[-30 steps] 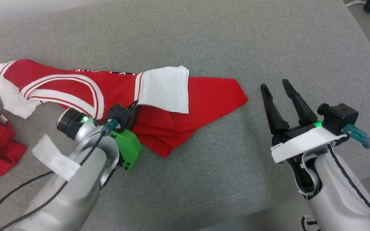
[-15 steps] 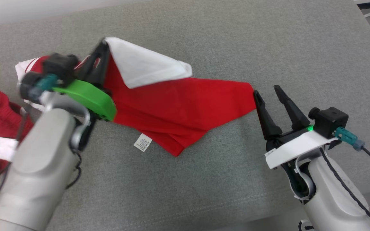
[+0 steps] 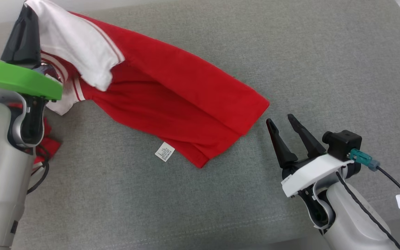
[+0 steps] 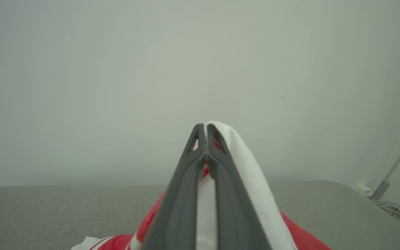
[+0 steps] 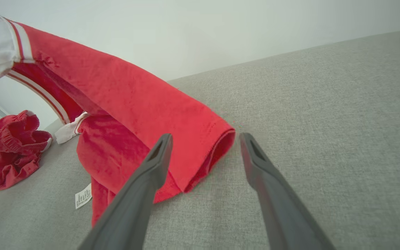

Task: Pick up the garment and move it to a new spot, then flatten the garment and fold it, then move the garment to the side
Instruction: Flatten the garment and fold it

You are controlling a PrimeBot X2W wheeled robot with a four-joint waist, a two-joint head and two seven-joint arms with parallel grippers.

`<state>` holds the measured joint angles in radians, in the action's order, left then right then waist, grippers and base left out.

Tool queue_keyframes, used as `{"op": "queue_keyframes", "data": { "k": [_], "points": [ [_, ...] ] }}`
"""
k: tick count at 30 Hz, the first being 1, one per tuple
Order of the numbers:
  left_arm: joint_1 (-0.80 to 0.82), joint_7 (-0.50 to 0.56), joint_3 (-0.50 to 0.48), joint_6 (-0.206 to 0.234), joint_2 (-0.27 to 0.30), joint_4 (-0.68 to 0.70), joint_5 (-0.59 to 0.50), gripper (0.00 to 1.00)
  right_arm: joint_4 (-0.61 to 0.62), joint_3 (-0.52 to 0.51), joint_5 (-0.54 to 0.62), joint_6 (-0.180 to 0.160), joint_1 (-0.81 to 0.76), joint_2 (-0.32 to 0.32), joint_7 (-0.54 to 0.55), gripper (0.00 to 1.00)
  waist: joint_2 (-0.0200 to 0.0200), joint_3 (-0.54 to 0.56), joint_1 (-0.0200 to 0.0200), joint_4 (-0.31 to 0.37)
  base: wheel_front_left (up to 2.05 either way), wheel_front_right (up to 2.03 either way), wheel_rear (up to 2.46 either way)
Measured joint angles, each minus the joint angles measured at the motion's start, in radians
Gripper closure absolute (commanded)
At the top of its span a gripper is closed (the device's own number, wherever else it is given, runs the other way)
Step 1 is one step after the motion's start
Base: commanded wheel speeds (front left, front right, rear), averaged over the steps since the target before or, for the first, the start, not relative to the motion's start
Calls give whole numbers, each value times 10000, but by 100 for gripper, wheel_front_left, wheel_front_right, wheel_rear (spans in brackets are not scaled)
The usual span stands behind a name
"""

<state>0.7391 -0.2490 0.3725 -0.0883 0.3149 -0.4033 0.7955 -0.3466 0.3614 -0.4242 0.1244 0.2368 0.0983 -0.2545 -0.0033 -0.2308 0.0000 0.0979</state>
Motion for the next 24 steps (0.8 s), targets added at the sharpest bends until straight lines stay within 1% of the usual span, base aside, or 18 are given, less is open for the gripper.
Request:
{"op": "queue_keyframes", "data": {
  "k": [1, 4, 6, 9, 11, 18, 24],
  "points": [
    [-21, 0, -59, -10, 94, 36, 71, 100, -136, 17, -75, 0, 5, -4, 0, 0, 0, 0, 0, -65, 0, 0, 0],
    [-103, 2, -96, -56, 146, 121, 159, 100, -351, 140, -497, 0, 24, -46, 0, 0, 0, -3, 0, -135, 0, 0, 0],
    [-219, 8, -113, -86, 194, 211, 201, 100, -583, 320, -1114, 0, 23, -161, 0, 0, 0, -8, 0, -154, 0, 0, 0],
    [-329, 48, -84, -98, 203, 270, 201, 100, -834, 587, -2447, 0, 18, -405, 63, 0, 0, -23, 0, -186, 0, 0, 0],
    [-371, 111, -54, -105, 236, 336, 224, 100, -941, 840, -2968, 0, 20, -420, 253, 0, 0, -35, 0, -211, 0, 0, 0],
    [-435, 257, 138, -155, 295, 658, 433, 100, -1172, 1329, -3860, 0, 315, -397, 456, 0, 0, -80, 0, -314, 0, 0, 0],
    [-502, 385, 213, -169, 405, 941, 435, 100, -1394, 1768, -3977, 0, 779, -368, 453, 0, 0, -145, 0, -386, 0, 0, 0]
  ]
}}
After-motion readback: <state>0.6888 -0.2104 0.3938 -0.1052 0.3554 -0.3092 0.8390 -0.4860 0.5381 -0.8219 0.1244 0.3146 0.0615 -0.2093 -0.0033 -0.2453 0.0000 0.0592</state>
